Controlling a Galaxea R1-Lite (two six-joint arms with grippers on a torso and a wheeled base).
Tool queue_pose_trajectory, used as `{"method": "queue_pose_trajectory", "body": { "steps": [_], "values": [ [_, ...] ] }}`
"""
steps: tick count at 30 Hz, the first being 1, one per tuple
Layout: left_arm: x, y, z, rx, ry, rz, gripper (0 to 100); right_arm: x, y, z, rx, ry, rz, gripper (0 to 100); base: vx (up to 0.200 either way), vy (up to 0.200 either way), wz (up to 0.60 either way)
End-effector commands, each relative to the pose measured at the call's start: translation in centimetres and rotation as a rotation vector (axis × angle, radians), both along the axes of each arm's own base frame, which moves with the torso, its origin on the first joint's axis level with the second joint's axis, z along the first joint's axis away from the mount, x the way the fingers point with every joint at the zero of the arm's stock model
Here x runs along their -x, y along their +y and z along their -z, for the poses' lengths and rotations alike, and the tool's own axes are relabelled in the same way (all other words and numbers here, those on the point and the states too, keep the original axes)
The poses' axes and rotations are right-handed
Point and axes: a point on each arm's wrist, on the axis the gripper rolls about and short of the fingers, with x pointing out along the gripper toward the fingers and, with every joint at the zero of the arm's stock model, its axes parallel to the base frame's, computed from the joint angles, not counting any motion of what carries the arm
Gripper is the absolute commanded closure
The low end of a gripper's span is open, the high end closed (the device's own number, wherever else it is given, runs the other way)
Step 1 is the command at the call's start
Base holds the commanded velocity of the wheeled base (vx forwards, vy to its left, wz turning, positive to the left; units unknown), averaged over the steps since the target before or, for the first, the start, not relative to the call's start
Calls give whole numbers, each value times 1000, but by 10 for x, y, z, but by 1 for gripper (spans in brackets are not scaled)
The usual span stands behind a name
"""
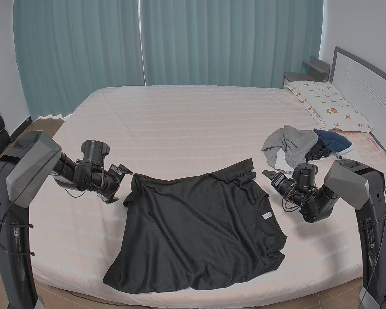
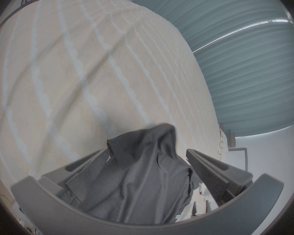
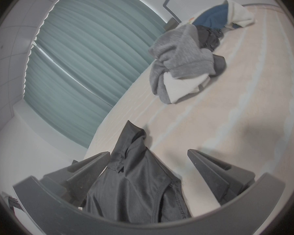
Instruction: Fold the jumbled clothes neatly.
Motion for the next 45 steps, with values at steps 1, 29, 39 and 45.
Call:
{"method": "queue_pose_trajectory", "body": {
  "steps": [1, 29, 39, 45],
  "values": [
    [3, 15, -22, 14, -29, -21, 0, 7, -3, 18, -49, 59, 3, 0, 0, 0, 0],
    [69, 19, 24, -8, -177, -66, 0, 19, 10, 28, -29, 85, -93, 100, 0, 0, 0],
    [69, 18, 25, -10, -178, -64, 0, 16, 8, 26, -21, 83, -67, 100, 0, 0, 0],
    [70, 18, 26, -12, -175, -63, 0, 6, -7, 14, -43, 17, 24, 100, 0, 0, 0]
  ]
}}
